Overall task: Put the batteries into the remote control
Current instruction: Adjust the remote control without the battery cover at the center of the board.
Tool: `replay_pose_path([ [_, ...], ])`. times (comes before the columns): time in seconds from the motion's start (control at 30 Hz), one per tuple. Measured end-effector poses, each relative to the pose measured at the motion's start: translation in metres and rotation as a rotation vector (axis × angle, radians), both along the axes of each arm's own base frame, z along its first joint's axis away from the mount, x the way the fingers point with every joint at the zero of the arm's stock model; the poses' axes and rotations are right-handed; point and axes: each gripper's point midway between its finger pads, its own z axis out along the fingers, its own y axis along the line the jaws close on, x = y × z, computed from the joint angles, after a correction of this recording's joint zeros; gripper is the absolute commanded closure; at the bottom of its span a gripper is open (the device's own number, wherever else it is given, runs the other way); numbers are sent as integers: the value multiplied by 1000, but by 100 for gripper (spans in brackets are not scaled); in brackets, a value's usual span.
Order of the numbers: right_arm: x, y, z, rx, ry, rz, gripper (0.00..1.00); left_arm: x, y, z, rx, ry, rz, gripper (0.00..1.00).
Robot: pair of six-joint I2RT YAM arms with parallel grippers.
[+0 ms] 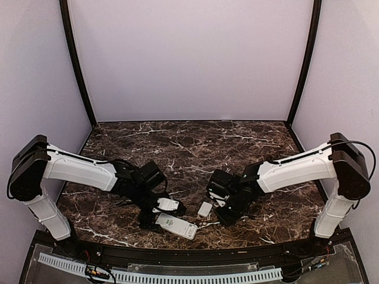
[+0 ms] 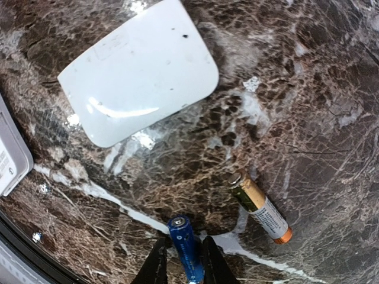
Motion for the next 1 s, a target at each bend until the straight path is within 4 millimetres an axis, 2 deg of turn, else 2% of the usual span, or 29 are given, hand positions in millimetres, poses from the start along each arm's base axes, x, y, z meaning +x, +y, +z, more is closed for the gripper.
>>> replay_pose_path([
  [0.1,1,0,0,-7,-5,0,87,0,1,-5,19,-6,5,8],
  [0.27,2,-1,-1,-13,-10,-7,96,-2,1,-10,44,-8,24,22],
  [0.5,2,0,0,-9,-11,-11,100,1,-7,-9,49,12,73,36],
  [0.57,2,-1,0,-10,-11,-10,100,-1,-8,-9,48,24,88,46],
  [0.67,2,-1,0,-10,-11,-10,100,-2,-9,-8,46,40,116,53],
  [0.7,2,-1,0,-11,-11,-11,100,-2,-10,-8,47,45,129,59],
  [0.83,2,-3,0,-21,-15,-20,91,-3,-11,-9,63,50,186,65],
  [1.0,-1,-9,-1,-52,-20,-38,80,-4,-8,-9,105,57,269,63],
])
